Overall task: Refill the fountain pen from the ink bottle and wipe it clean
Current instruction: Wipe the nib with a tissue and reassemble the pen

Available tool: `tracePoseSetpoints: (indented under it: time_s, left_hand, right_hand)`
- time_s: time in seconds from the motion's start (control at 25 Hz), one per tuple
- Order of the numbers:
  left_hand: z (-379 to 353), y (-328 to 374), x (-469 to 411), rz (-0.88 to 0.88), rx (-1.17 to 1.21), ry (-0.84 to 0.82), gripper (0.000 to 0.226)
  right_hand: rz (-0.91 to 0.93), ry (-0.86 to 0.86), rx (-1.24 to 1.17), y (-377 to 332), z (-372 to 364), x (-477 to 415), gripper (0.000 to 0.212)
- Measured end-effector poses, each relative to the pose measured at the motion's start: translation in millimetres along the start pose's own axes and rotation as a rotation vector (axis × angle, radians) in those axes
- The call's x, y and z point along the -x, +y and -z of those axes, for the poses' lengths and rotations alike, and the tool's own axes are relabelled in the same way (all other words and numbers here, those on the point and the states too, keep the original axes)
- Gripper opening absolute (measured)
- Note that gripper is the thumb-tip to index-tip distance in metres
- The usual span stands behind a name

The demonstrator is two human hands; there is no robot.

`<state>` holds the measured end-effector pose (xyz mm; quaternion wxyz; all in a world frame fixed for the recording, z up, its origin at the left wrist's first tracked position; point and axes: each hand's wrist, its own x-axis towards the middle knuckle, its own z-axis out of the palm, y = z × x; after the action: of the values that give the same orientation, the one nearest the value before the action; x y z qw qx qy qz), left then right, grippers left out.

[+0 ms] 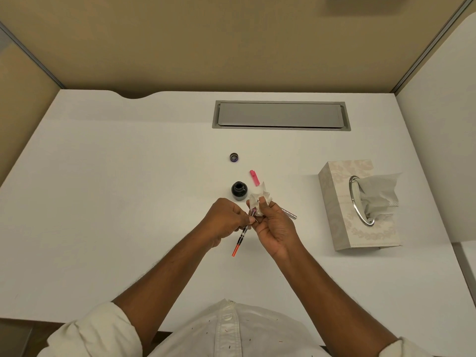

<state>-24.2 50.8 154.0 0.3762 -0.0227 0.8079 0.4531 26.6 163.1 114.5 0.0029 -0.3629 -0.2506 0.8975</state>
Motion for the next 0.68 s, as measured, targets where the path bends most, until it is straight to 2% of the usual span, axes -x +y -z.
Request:
tracePoseSetpoints:
  time_s: [0.16,0.32,0.56,0.68]
  left_hand:
    - [0.2,0.7,0.2,0.005,-0.009,0.004,0.012]
    - [1.8,0.0,0.3,-0.013,0.003,-0.004,0.011]
    - [3.6,-0.5,0.6,-0.051,0.015,-0.022,0.007]
    - [4.5,-0.5,1.4,-0.071,0.030,-0.023,0.007]
  right_hand:
    - [-0.019,0.030,-0.051,-5.7,-0.1,-1.5,0.008]
    - [-0.048,0.026,-0.104,-8.2,-0.4,-1.7,0.005]
    - [-0.097,0.055,-0.199,-14.5,1.7,-1.4,0.029]
    - [-0.102,0.078,-0.289,-16.9,0.3,1.0,0.033]
